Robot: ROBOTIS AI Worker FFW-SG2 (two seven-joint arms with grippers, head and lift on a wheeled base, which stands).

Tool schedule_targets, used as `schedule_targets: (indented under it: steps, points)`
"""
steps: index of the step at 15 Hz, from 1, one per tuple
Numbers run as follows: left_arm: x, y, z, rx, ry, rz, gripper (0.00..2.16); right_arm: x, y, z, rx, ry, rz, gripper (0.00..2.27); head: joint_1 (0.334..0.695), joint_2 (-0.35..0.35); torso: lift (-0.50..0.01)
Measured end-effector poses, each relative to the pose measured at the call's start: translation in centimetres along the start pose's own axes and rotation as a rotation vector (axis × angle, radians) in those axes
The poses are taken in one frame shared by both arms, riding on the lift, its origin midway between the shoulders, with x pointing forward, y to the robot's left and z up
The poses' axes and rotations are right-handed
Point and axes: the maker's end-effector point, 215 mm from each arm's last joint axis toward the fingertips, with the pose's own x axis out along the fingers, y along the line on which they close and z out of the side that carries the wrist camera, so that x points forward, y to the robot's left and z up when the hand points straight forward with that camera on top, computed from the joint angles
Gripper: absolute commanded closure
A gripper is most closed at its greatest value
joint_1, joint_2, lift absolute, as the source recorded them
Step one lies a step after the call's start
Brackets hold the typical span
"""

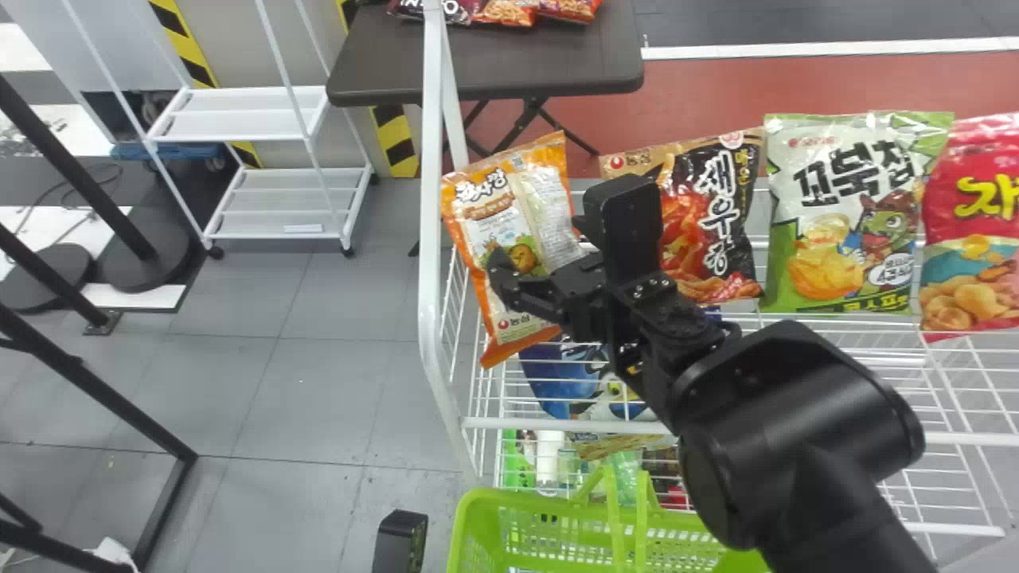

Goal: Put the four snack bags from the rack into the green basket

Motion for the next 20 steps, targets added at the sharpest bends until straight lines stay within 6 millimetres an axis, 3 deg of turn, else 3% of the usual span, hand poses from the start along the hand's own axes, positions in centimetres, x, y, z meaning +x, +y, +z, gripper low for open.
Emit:
schedule_targets:
  steps: [1, 2, 3, 4, 6, 10, 13, 20]
  points:
    - [-0.1, 0.0, 0.0, 0.001, -0.001, 0.0, 2.02, 0.4, 0.0, -0.7, 0.001, 0.033, 0.012, 0.5, 0.695, 0.136, -0.007]
    - [-0.1, 0.0, 0.1, 0.002, -0.002, 0.0, 2.02, 0.6, 0.2, -1.3, 0.003, 0.061, 0.028, 1.02, 0.695, 0.141, -0.007]
    - [-0.2, 0.0, 0.1, 0.002, -0.003, 0.001, 2.02, 0.6, 0.6, -2.1, 0.006, 0.089, 0.05, 1.83, 0.695, 0.145, -0.007]
    - [-0.2, 0.1, 0.1, 0.002, -0.004, 0.003, 2.02, 0.4, 1.1, -3.0, 0.011, 0.127, 0.074, 2.1, 0.695, 0.15, -0.007]
    - [-0.2, 0.2, 0.1, 0.001, -0.005, 0.007, 2.02, -0.3, 1.8, -3.4, 0.018, 0.155, 0.095, 2.13, 0.695, 0.155, -0.007]
    - [0.1, 0.1, 0.2, 0.001, -0.006, 0.004, 2.02, -3.0, 3.4, -1.2, -0.014, 0.09, 0.102, 2.16, 0.695, 0.168, -0.007]
    - [0.6, 0.0, 0.0, 0.003, 0.0, 0.004, 2.02, -5.4, 2.9, 0.1, -0.029, 0.033, 0.059, 2.16, 0.695, 0.14, -0.007]
    - [1.8, -0.2, -0.4, 0.013, 0.026, 0.008, 2.02, -14.7, 0.5, 0.1, -0.074, -0.03, -0.03, 2.16, 0.695, 0.01, -0.007]
